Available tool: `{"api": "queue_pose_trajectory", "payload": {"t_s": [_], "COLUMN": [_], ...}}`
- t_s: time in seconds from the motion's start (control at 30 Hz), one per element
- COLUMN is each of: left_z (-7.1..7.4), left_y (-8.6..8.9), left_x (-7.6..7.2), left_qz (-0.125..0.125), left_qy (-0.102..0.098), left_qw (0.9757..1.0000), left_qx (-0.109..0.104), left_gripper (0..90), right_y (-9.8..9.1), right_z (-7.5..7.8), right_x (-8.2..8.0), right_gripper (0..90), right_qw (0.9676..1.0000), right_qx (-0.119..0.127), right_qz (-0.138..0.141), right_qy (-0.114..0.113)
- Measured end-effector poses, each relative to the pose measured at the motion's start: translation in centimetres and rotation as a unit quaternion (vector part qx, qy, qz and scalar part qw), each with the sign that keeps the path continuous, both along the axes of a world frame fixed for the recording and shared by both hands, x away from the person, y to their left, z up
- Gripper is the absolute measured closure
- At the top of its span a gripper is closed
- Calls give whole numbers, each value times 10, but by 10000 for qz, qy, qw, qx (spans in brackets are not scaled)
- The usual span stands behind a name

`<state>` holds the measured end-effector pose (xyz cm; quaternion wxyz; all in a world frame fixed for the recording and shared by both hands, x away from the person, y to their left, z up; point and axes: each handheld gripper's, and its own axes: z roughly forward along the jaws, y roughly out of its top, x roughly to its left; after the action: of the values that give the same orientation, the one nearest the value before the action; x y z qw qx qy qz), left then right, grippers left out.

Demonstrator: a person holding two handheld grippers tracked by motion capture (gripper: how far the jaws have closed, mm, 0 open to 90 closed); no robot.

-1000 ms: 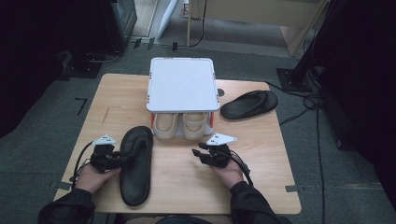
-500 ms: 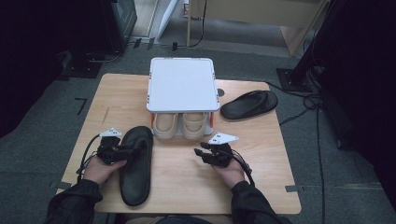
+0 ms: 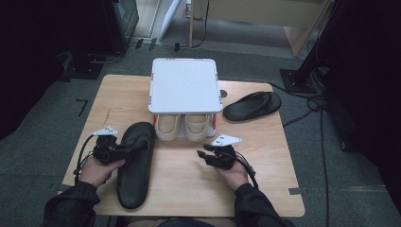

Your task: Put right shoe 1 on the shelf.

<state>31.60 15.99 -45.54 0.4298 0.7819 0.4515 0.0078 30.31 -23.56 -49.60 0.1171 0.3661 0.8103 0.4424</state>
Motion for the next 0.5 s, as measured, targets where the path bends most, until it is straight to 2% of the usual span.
{"api": "queue_pose_trajectory", "payload": {"t_s": [0.17, 0.2, 0.5], "left_z": [21, 21, 48], "left_y": [3, 3, 12], "left_x": [2, 2, 8], "left_qz": [-37, -37, 157], "left_qy": [-92, -92, -212], "left_qw": [9999, 9999, 9996], "left_qx": [-92, -92, -129], "left_gripper": [679, 679, 680], "right_y": [-1, -1, -4], "right_z": [0, 0, 1], "right_x": [0, 0, 0], "right_gripper": [596, 596, 596], "right_qw": [10000, 10000, 10000], "right_qx": [10, 10, 0], "right_qz": [-22, -22, -33], "right_qy": [-11, -11, -22]}}
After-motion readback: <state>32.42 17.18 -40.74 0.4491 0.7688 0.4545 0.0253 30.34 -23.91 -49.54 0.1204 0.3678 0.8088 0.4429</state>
